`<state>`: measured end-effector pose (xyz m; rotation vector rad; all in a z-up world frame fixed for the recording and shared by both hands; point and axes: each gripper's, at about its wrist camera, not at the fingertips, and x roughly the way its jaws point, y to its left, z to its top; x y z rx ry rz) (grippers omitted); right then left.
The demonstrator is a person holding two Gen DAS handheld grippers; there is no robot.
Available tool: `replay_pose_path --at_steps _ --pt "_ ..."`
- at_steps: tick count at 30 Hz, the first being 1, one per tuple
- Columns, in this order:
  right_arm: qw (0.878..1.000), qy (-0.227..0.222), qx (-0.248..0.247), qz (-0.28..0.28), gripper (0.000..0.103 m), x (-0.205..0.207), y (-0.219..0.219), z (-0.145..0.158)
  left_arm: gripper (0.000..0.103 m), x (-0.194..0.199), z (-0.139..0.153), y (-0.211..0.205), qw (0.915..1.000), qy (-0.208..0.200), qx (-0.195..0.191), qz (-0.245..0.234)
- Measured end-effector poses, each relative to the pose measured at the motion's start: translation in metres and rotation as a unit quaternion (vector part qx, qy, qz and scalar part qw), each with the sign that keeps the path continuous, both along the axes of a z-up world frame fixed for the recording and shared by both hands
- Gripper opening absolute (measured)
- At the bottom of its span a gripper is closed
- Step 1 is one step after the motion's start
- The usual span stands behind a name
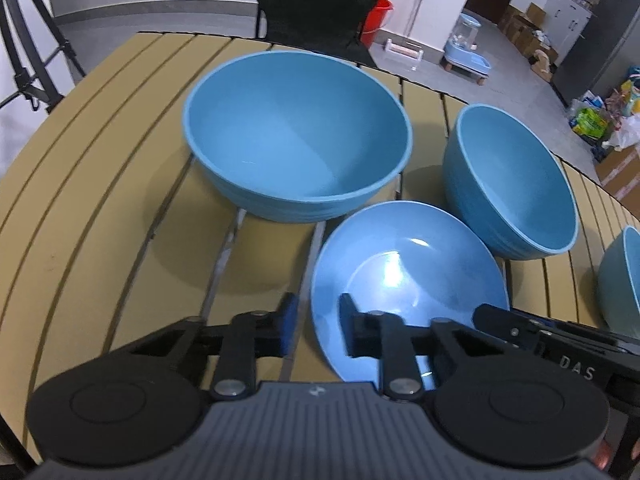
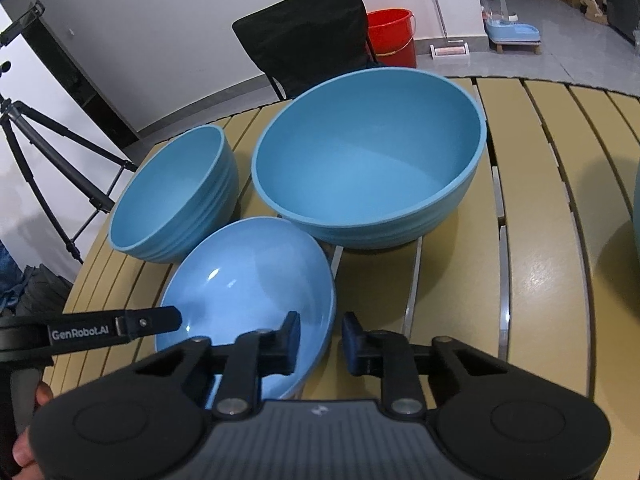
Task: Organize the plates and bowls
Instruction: 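Close both grippers on the rim of the second shallow blue plate, then lift the second blue plate with both grippers and carry it toward the plate stack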
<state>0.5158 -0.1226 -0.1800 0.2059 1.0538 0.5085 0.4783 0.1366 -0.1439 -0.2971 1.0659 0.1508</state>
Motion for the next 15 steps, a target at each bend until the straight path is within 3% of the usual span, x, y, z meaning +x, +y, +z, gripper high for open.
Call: replay_pose_path --at_steps 3,8,15 --pt "1.000 0.005 0.003 -0.004 0.011 0.0011 -0.0004 -0.0034 0.012 0.0011 -0.0029 0.0005 1.0000 0.002 -0.003 0.000" --pt "1.000 0.004 0.007 -0.007 0.010 0.0012 -0.0015 -0.0049 0.006 0.0007 -0.0081 0.0008 1.0000 0.006 0.001 -0.002" --pt "1.000 0.001 0.010 -0.009 0.009 0.0002 -0.0012 -0.0057 0.006 -0.0010 -0.0085 -0.0020 1.0000 0.004 0.006 -0.003"
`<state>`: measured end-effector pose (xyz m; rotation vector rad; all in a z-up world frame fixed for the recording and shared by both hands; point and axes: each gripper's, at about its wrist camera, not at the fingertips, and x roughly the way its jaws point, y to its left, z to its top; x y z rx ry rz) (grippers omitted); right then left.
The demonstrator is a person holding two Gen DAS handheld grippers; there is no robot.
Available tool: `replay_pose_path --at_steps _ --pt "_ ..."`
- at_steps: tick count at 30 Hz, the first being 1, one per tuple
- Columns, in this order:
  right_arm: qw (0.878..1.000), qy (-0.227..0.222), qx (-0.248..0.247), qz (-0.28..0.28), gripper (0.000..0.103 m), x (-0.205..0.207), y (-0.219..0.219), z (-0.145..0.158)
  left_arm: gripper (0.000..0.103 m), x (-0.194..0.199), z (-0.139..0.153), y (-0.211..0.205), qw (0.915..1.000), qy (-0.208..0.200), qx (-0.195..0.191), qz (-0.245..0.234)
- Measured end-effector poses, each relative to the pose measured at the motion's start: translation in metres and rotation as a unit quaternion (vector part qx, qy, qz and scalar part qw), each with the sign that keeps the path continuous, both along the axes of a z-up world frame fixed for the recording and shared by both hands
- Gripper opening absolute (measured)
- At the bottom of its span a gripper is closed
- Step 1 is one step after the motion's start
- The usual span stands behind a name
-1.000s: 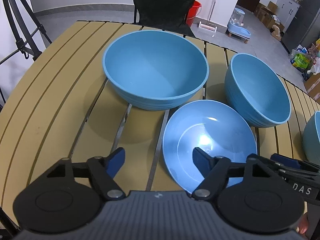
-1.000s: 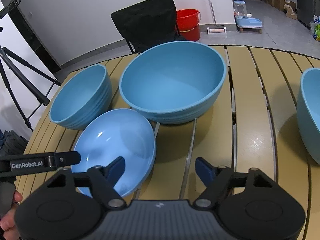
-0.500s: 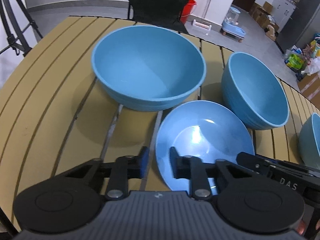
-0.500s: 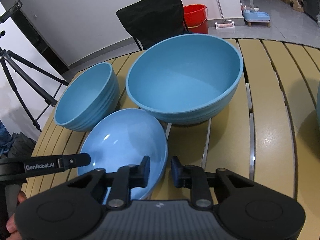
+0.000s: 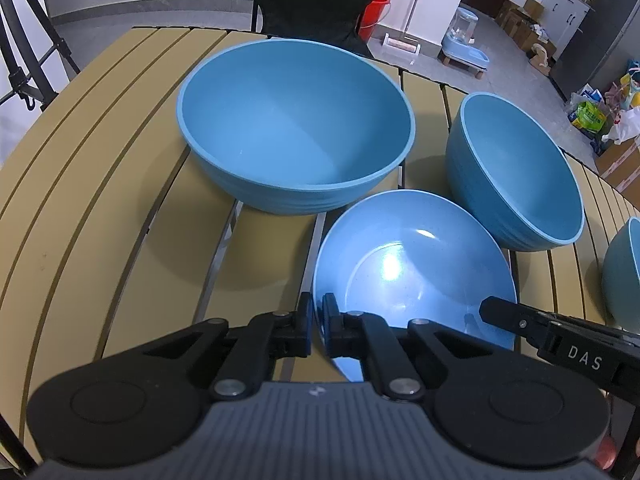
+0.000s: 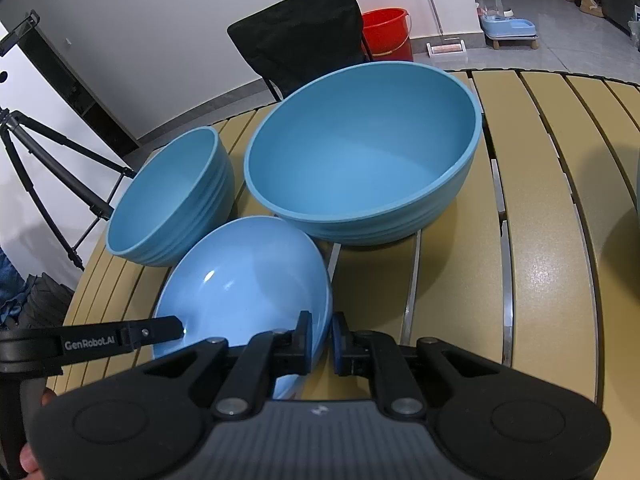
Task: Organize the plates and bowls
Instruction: 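Lift the second blue plate with both grippers and carry it toward the plate stack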
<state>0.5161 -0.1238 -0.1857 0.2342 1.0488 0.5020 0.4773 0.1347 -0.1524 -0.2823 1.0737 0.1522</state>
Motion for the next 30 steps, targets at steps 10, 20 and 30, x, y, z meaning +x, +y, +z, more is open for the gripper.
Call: replay_pose_path --at_steps 10,20,30 --pt "1.000 0.000 0.001 -0.002 0.009 -0.001 0.000 0.002 0.006 -0.003 0.005 -0.001 1.0000 -0.007 0.004 0.001" --pt "1.000 -0.004 0.004 -0.006 0.009 -0.005 -0.002 0.008 0.006 -0.008 0.012 0.001 0.9999 -0.011 0.002 0.004" --pt "1.000 -0.009 0.009 -0.010 0.009 -0.011 -0.008 0.017 0.006 -0.017 0.022 -0.001 0.9998 -0.020 0.002 0.004"
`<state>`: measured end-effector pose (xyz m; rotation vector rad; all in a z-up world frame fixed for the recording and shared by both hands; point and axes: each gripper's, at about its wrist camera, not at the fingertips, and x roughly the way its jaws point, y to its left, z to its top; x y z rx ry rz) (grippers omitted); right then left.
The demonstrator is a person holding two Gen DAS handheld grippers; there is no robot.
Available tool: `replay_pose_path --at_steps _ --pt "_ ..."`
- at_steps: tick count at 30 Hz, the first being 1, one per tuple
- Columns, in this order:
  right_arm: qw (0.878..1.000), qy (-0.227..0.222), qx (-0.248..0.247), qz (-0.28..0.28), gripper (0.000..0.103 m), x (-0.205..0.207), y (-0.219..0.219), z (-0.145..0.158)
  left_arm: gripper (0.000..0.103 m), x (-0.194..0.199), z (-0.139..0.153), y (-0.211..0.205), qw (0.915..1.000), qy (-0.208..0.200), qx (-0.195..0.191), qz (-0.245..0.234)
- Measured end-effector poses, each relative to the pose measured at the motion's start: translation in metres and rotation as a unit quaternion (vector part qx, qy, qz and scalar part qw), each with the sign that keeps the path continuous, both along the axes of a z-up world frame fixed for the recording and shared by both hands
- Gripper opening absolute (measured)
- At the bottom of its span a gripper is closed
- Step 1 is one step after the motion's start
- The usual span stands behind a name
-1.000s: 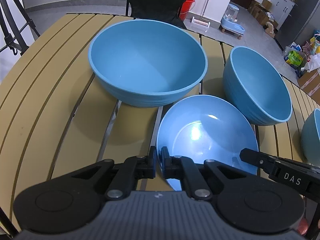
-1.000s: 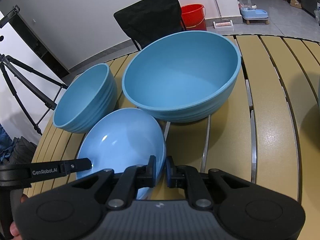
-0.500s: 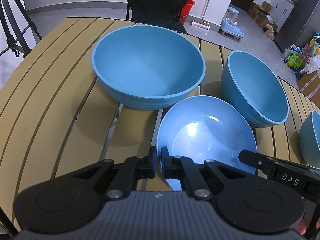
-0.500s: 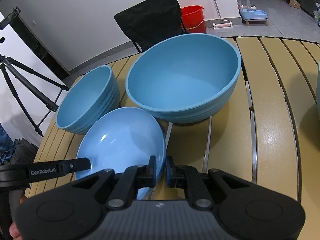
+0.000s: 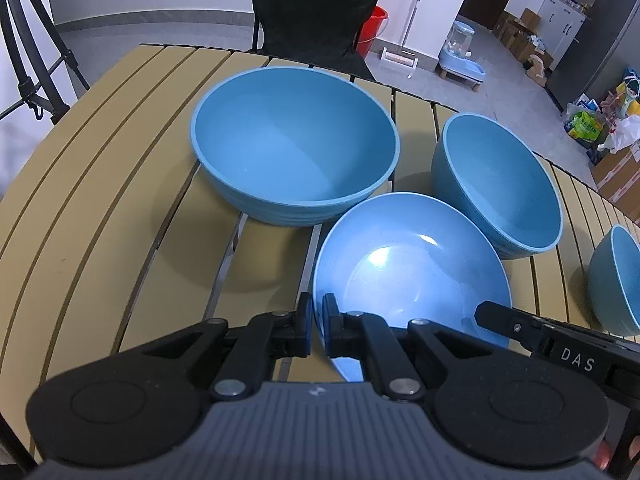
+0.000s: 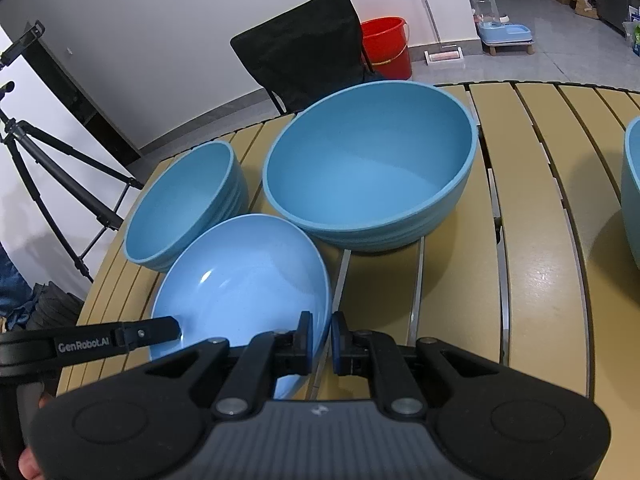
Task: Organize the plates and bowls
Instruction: 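Lift the second blue plate with both grippers and carry it toward the plate stack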
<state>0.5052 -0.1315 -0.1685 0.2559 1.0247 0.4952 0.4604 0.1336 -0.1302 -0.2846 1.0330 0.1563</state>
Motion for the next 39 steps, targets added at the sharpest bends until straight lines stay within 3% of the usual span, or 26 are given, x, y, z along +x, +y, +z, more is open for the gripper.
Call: replay_pose_path --at_steps 39 --pt "0.999 -0.046 0.013 -0.026 0.008 -0.056 -0.044 0.064 0.006 -0.056 0.068 -0.038 0.9982 -0.055 0.006 -0.022"
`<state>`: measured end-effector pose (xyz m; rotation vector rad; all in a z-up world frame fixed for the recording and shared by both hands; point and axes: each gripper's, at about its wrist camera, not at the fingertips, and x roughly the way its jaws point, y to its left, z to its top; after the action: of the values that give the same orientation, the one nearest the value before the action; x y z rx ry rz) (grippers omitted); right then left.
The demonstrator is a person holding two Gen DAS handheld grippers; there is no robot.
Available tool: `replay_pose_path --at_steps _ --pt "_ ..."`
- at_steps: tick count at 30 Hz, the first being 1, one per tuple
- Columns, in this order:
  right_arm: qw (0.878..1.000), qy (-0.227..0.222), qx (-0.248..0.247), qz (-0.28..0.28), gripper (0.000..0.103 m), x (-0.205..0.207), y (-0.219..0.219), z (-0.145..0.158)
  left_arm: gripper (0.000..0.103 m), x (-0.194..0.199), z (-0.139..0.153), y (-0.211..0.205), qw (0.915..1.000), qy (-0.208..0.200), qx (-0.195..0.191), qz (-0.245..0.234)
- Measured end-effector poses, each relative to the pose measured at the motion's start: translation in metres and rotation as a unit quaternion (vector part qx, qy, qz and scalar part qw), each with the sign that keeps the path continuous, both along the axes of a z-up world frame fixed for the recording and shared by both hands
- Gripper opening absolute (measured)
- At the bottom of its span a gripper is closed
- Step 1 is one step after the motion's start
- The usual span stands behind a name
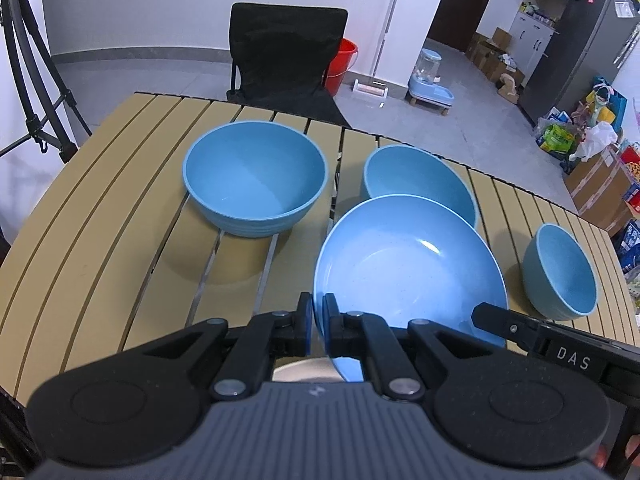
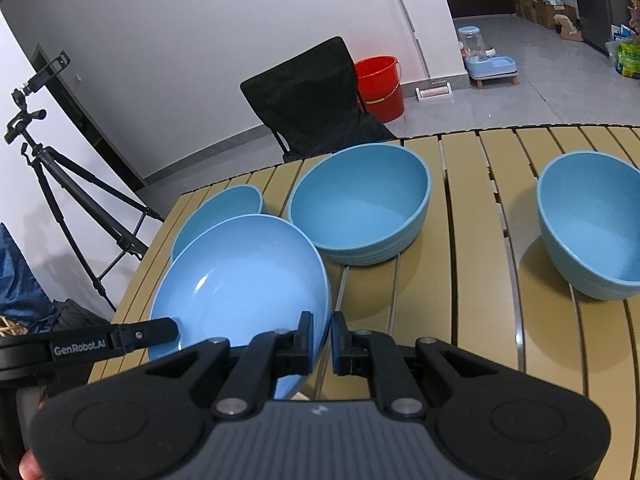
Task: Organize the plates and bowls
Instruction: 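Lift the second blue plate with both grippers and carry it toward the plate stack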
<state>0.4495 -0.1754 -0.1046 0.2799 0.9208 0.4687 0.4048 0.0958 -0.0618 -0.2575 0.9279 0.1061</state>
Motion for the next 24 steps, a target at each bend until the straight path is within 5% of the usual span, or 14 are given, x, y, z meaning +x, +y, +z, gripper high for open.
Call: replay_pose_path --at_steps 24 --pt "0.999 -0.019 0.014 -0.031 0.008 -0.082 -0.064 0.032 0.006 -0.071 0.034 -0.064 0.9994 -0.019 0.012 -0.025"
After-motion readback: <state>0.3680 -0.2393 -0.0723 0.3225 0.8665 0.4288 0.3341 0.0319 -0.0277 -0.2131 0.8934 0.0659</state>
